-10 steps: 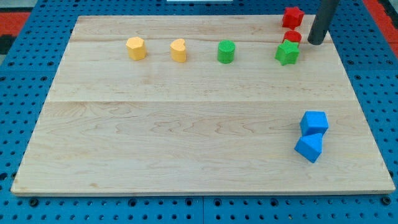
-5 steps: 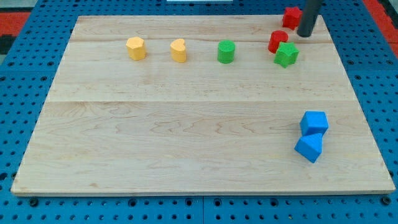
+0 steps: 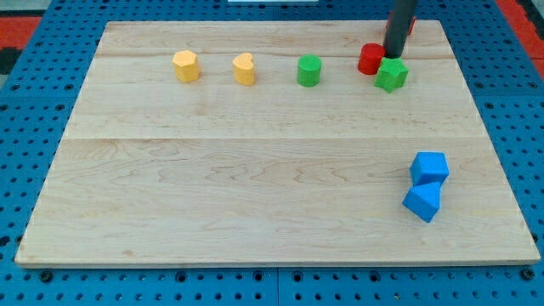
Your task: Place the red circle vertically below to the green star
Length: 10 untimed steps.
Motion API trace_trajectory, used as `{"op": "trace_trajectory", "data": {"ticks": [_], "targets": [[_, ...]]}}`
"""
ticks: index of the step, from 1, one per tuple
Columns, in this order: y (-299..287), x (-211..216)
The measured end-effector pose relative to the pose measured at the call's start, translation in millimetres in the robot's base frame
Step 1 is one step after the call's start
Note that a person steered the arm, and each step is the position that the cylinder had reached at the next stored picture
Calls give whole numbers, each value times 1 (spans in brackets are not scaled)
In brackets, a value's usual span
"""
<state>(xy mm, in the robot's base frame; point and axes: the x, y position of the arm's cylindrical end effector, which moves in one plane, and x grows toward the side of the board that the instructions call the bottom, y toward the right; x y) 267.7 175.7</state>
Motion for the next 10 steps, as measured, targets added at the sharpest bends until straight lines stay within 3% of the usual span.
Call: {"op": "trace_trajectory", "data": {"ticks": [4, 6, 7, 9, 10], "targets": [[-60, -13], [-55, 76], [-25, 122], [-50, 171], [-17, 203]]}}
